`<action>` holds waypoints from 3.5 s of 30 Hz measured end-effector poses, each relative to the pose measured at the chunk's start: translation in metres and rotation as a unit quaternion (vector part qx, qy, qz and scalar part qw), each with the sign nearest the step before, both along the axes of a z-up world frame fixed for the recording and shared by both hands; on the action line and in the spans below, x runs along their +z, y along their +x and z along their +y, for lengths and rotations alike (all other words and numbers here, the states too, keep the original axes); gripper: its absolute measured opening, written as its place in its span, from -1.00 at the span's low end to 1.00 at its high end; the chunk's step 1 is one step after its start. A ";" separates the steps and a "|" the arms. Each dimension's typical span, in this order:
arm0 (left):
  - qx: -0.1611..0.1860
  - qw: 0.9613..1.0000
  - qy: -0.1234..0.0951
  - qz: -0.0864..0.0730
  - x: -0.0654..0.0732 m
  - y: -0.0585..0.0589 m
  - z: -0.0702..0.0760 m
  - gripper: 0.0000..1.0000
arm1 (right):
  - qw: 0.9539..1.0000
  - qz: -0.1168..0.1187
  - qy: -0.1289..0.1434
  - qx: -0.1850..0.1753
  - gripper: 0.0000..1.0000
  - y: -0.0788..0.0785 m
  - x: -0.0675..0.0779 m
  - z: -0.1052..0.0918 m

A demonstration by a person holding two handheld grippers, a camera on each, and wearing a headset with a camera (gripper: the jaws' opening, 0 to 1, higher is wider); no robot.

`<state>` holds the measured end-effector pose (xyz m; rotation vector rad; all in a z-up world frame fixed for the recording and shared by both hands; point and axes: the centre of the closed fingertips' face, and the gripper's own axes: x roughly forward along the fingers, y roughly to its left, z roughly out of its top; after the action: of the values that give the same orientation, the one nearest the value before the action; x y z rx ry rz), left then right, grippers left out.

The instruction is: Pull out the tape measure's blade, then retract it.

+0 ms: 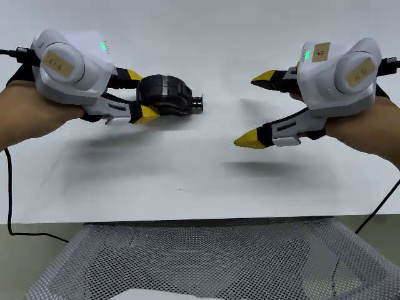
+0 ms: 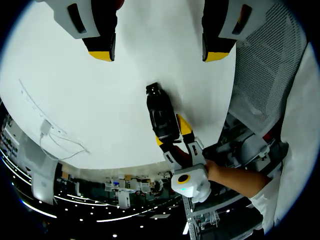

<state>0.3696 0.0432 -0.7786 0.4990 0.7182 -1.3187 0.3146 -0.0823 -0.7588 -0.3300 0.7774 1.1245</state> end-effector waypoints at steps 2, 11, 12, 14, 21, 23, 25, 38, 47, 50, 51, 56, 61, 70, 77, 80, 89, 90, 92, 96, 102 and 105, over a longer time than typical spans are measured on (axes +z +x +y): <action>-0.002 1.000 0.000 -0.002 0.000 0.000 -0.001 -0.42 | 1.000 -0.001 0.001 0.000 0.37 0.000 0.000 0.000; -0.012 1.000 0.003 -0.008 0.001 -0.003 -0.002 -0.45 | 1.000 -0.005 0.000 0.007 0.32 0.003 -0.002 0.002; -0.011 1.000 0.004 -0.007 0.002 -0.003 -0.002 -0.45 | 1.000 -0.006 0.000 0.010 0.30 0.004 -0.002 0.003; -0.012 1.000 0.005 -0.004 0.002 -0.003 -0.002 -0.45 | 1.000 -0.010 0.000 0.014 0.28 0.006 -0.003 0.005; -0.017 1.000 0.009 -0.009 0.002 -0.004 -0.001 -0.46 | 0.999 -0.018 0.013 0.026 0.20 0.016 -0.007 0.019; -0.017 1.000 0.009 -0.006 0.002 -0.003 -0.001 -0.47 | 0.999 -0.021 0.024 0.025 0.16 0.020 -0.008 0.025; -0.016 1.000 0.007 -0.003 0.002 -0.003 -0.001 -0.47 | 0.999 -0.025 0.023 0.030 0.14 0.022 -0.014 0.029; -0.019 1.000 0.011 -0.005 0.001 -0.003 -0.001 -0.47 | 0.998 -0.038 0.043 0.038 -0.09 0.031 -0.029 0.043; -0.020 1.000 0.012 -0.001 0.001 -0.003 -0.001 -0.47 | 0.996 -0.046 0.056 0.047 -0.30 0.037 -0.031 0.052; -0.021 1.000 0.013 0.000 0.001 -0.003 -0.001 -0.47 | 0.995 -0.051 0.059 0.055 -0.35 0.039 -0.032 0.056; -0.021 1.000 0.013 0.001 0.001 -0.003 -0.001 -0.46 | 0.995 -0.051 0.059 0.057 -0.38 0.039 -0.033 0.057; -0.025 1.000 0.015 0.004 0.001 -0.003 -0.001 -0.46 | 0.993 -0.065 0.063 0.073 -0.54 0.039 -0.033 0.063; -0.026 1.000 0.016 0.005 0.000 -0.002 -0.001 -0.46 | 0.992 -0.065 0.066 0.081 -0.61 0.040 -0.036 0.066; -0.027 0.999 0.016 0.005 -0.001 -0.002 -0.001 -0.46 | 0.991 -0.074 0.065 0.093 -0.75 0.039 -0.041 0.071; -0.029 0.999 0.016 0.003 -0.001 -0.001 0.000 -0.47 | 0.990 -0.077 0.064 0.102 -0.75 0.039 -0.041 0.072; -0.030 0.999 0.016 0.001 -0.001 -0.002 0.000 -0.47 | 0.990 -0.076 0.064 0.098 -0.76 0.038 -0.041 0.072; -0.044 0.999 0.020 -0.004 -0.002 -0.002 0.000 -0.49 | 0.990 -0.074 0.061 0.102 -0.79 0.036 -0.042 0.070; -0.047 0.999 0.022 -0.007 -0.002 -0.002 0.000 -0.49 | 0.990 -0.076 0.060 0.105 -0.80 0.036 -0.042 0.070; -0.047 0.999 0.022 -0.008 -0.002 -0.002 0.000 -0.49 | 0.990 -0.078 0.058 0.106 -0.80 0.036 -0.042 0.069; -0.044 0.999 0.021 -0.008 -0.002 -0.003 -0.001 -0.49 | 0.990 -0.077 0.056 0.105 -0.80 0.037 -0.042 0.067; -0.045 0.999 0.022 -0.010 -0.002 -0.003 0.000 -0.49 | 0.990 -0.078 0.054 0.103 -0.80 0.036 -0.039 0.058; -0.042 0.999 0.021 -0.008 -0.002 -0.003 -0.001 -0.49 | 0.991 -0.077 0.052 0.101 -0.80 0.036 -0.040 0.053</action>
<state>0.3661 0.0426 -0.7808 0.5780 0.7183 -1.3790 0.3504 -0.0288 -0.7986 -0.4103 0.5553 1.3071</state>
